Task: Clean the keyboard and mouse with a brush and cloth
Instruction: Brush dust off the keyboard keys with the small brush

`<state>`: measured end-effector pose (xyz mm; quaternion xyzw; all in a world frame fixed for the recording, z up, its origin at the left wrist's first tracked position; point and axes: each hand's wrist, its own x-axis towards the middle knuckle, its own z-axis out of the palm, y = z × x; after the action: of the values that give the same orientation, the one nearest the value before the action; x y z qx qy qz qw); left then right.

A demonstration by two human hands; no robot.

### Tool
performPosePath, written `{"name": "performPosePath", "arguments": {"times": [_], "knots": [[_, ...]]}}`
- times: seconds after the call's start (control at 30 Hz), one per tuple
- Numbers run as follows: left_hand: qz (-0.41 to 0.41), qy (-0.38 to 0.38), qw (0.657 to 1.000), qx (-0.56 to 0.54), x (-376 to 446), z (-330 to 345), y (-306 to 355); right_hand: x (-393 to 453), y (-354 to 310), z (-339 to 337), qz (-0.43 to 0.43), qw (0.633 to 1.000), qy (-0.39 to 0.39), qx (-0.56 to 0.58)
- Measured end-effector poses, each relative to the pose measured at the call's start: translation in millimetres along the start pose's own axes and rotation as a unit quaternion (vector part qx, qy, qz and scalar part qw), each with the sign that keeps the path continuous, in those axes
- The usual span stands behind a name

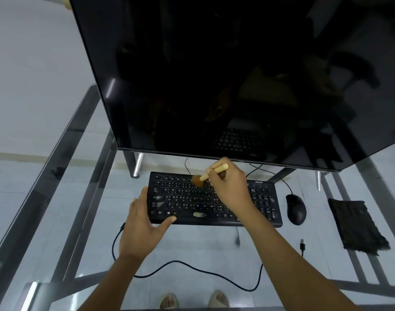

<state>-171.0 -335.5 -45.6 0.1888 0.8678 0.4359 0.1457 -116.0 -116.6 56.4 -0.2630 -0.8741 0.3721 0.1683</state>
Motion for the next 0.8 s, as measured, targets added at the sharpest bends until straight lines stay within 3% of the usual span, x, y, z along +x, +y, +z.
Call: {"name": "performPosePath", "arguments": {"times": [0.1,0.23,0.3,0.37,0.47,0.57,0.6,0.67,0.73,0.8], "knots": [[0.0,0.004,1.0,0.0,0,1,1,-4,5,1,0.004,0.998,-0.052,-0.023],[-0.007,0.002,1.0,0.002,0,1,1,-4,9,-6,0.005,1.0,0.012,-0.022],[-0.007,0.0,1.0,0.006,1,1,1,-4,9,-9,0.042,0.998,-0.037,0.029],[-0.009,0.0,1.0,0.009,1,1,1,-4,12,-11,0.058,0.995,-0.083,-0.019],[-0.008,0.001,1.0,0.011,-1,1,2,-1,16,-20,0.05,0.998,0.02,-0.036],[-0.005,0.005,1.0,0.013,0,1,2,-2,18,-21,0.066,0.997,-0.044,0.021],[-0.003,0.005,1.0,0.014,0,1,2,-4,18,-20,0.061,0.996,-0.059,-0.013],[-0.002,0.003,1.0,0.014,-1,2,3,-4,21,-21,0.044,0.997,-0.001,-0.056],[-0.003,0.0,1.0,0.014,-2,2,4,-2,22,-24,0.051,0.998,0.037,-0.017],[-0.003,0.001,1.0,0.017,-1,2,4,-4,21,-25,0.094,0.993,-0.036,0.058]]}}
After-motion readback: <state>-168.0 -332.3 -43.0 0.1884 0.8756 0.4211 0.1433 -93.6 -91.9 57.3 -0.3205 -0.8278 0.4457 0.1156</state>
